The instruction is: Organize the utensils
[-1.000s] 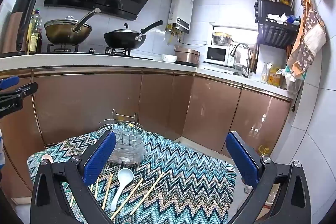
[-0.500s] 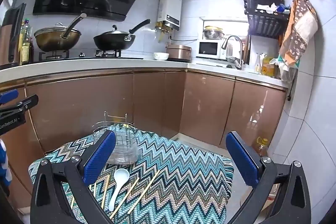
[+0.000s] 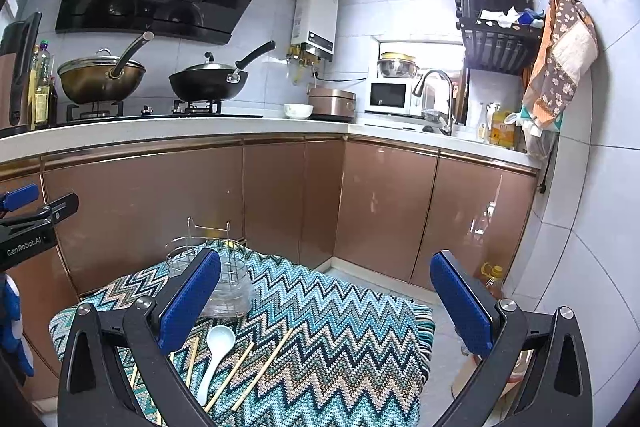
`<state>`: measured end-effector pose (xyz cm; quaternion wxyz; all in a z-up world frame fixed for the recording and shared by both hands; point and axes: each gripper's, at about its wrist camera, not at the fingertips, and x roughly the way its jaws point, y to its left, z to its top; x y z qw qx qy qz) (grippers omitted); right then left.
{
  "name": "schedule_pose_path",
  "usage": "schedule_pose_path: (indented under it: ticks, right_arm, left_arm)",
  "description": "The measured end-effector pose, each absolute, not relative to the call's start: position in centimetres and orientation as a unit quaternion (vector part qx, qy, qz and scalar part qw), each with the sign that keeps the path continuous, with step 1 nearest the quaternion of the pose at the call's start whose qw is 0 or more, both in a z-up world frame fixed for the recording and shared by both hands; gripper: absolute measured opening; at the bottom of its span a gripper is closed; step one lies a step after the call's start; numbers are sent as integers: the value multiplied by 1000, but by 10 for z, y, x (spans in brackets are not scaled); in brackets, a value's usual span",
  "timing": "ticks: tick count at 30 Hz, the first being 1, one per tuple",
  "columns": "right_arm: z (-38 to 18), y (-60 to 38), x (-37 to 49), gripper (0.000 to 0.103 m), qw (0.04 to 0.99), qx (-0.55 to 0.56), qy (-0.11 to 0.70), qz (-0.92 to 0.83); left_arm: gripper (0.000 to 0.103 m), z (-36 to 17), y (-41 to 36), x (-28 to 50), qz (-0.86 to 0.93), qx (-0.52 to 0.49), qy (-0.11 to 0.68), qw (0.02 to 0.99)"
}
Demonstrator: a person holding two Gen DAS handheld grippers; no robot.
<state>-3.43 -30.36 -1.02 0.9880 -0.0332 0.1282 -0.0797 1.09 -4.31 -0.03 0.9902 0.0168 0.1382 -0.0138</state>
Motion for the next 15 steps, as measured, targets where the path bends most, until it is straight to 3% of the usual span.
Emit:
schedule_pose_path:
  ticks: [15]
  right_arm:
    - [-10, -295, -37, 103, 989, -43, 127, -69]
  left_arm:
    - [84, 1, -38, 6, -15, 13, 140, 990]
